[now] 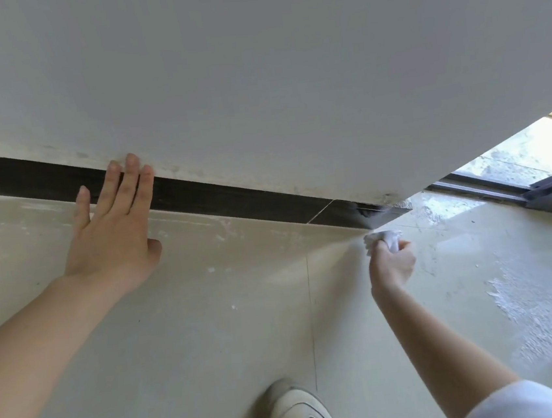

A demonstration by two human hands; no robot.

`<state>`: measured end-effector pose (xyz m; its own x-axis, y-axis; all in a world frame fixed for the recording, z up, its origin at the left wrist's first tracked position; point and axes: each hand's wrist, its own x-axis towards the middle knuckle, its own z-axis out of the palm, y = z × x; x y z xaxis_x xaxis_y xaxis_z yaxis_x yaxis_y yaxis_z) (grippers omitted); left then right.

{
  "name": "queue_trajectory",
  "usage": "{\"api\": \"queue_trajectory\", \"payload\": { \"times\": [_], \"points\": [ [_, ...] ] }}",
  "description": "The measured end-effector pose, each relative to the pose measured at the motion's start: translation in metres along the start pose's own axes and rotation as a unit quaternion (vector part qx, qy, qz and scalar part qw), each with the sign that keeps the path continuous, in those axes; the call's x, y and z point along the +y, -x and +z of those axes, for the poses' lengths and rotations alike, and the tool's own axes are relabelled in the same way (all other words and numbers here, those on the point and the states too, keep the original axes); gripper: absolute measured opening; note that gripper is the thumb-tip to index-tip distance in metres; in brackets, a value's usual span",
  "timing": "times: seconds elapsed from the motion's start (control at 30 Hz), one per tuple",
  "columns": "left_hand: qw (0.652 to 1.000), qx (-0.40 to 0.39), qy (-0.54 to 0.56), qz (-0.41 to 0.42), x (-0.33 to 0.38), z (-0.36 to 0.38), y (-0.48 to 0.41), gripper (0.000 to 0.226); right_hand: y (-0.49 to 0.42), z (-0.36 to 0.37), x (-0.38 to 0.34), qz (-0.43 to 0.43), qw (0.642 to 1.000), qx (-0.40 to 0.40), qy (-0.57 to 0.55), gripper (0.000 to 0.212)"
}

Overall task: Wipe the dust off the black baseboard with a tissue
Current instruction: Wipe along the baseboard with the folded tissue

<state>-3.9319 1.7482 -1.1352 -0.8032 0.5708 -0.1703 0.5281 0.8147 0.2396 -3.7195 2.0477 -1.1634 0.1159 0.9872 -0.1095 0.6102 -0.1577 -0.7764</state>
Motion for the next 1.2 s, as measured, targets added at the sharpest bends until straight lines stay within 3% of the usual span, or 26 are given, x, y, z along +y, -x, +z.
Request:
{"api": "queue_trajectory", "payload": {
  "times": [0.1, 0.27, 0.53, 0.8, 0.9, 1.0, 1.07, 1.2],
  "points": [
    [1.0, 0.002, -0.006, 0.002, -0.002, 0.0, -0.001, 0.096, -0.01, 0.007, -0.013, 0.04, 0.999, -0.003, -0.021, 0.014],
    [1.0, -0.003, -0.008, 0.005, -0.002, -0.001, -0.001, 0.095, 0.019, 0.035, -0.024, 0.014, 1.0, -0.011, -0.02, 0.014],
    [1.0, -0.005, -0.006, -0.003, 0.002, -0.001, -0.001, 0.095, 0.116, 0.078, -0.037, -0.128, 0.974, -0.187, -0.005, 0.011],
    [1.0, -0.011, 0.002, -0.009, 0.004, -0.002, 0.0, 0.094, 0.184, 0.115, -0.052, -0.101, 0.947, -0.299, -0.06, 0.011],
    [1.0, -0.011, -0.002, -0.006, 0.002, -0.003, 0.0, 0.094, 0.202, 0.121, -0.059, -0.163, 0.913, -0.373, -0.036, 0.011],
    [1.0, -0.008, -0.002, 0.001, -0.001, -0.005, 0.0, 0.089, 0.209, 0.121, -0.065, -0.298, 0.838, -0.457, 0.03, 0.01],
    [1.0, 0.0, 0.002, 0.008, -0.006, -0.005, 0.004, 0.09, 0.204, 0.113, -0.065, -0.338, 0.813, -0.471, 0.049, 0.009],
    [1.0, 0.028, -0.005, -0.013, -0.033, 0.0, 0.017, 0.096, 0.168, 0.077, -0.048, -0.298, 0.864, -0.406, 0.003, 0.008]
  ]
}}
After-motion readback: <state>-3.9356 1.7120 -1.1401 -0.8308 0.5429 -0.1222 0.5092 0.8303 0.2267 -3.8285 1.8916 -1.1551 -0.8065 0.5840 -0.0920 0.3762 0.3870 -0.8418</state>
